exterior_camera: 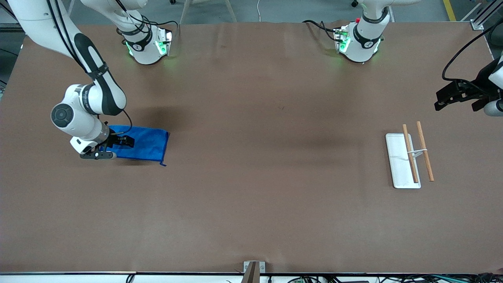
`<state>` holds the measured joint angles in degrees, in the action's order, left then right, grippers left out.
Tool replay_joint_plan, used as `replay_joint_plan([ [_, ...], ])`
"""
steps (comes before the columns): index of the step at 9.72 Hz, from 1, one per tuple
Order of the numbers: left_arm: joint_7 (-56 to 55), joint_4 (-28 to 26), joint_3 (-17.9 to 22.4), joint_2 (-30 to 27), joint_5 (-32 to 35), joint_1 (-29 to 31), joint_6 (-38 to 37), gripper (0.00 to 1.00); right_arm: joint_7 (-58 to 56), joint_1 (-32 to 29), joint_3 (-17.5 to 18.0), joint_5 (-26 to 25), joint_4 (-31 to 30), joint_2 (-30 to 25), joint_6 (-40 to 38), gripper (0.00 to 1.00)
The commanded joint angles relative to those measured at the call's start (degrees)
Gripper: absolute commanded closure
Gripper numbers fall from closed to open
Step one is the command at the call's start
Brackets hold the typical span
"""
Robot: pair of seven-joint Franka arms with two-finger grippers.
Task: Right arm passes towel to left arm to hang
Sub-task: 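Lower the right gripper onto the blue towel edge and grasp it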
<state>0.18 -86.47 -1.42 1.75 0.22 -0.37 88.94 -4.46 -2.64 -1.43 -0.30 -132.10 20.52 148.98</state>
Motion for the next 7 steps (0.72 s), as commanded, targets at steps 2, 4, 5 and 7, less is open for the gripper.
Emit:
replay_joint_plan([
  [2, -0.3, -1.1, 0.1, 0.8, 0.0, -0.2, 0.3, 0.00, -1.2, -1.1, 0.9, -0.6, -2.0, 0.1, 2.1, 0.10],
  [4, -0.3, -1.1, 0.1, 0.7, 0.0, -0.2, 0.3, 0.00, -3.1, -1.1, 0.9, -0.6, -2.4, 0.6, 2.2, 0.53],
  [5, -0.3, -1.0, 0.1, 0.8, 0.0, -0.2, 0.3, 0.00, -3.5, -1.2, 0.9, -0.6, -2.6, 1.4, 3.5, 0.61],
  [7, -0.3, -1.0, 0.1, 0.8, 0.0, -0.2, 0.3, 0.00, -3.9, -1.6, 0.9, -0.6, -2.8, 1.3, 3.5, 0.99],
])
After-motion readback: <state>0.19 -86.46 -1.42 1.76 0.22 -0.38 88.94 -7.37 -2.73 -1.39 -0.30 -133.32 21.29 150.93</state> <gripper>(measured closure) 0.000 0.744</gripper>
